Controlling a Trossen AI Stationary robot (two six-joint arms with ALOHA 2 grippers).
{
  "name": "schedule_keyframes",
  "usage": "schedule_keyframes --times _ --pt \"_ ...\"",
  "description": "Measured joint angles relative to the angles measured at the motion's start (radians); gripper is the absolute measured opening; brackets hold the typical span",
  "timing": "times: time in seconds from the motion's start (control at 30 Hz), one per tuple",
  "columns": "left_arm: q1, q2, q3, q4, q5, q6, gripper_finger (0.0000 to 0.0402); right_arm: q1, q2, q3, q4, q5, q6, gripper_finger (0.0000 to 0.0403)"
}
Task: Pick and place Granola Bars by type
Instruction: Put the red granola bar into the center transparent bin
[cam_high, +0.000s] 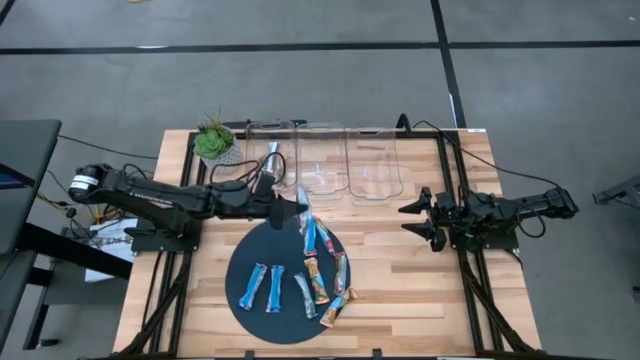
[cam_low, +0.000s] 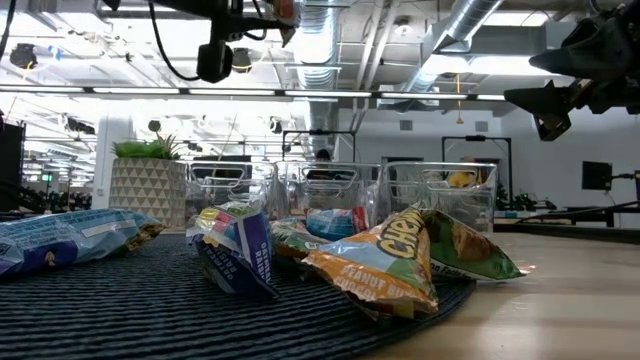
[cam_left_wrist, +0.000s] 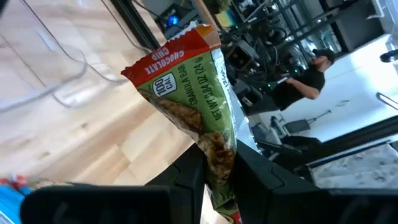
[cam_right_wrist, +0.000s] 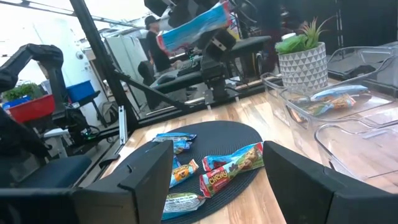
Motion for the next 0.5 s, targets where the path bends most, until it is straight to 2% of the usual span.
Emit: schedule_keyframes --times 0.17,0.37,0.5 --pt "0.075 0.013 0.018 -0.017 0.063 0.076 0.0062 0.0 0.0 0.0 0.0 0.0 0.0 0.0244" --pt "0.184 0.092 0.111 -0.067 0.161 0.228 0.0062 0.0 0.0 0.0 0.0 0.0 0.0 0.0244" --pt "0.257 0.158 0.191 -0.166 0.186 0.295 0.0062 0.0 0.0 0.0 -0.001 0.0 0.0 0.0244"
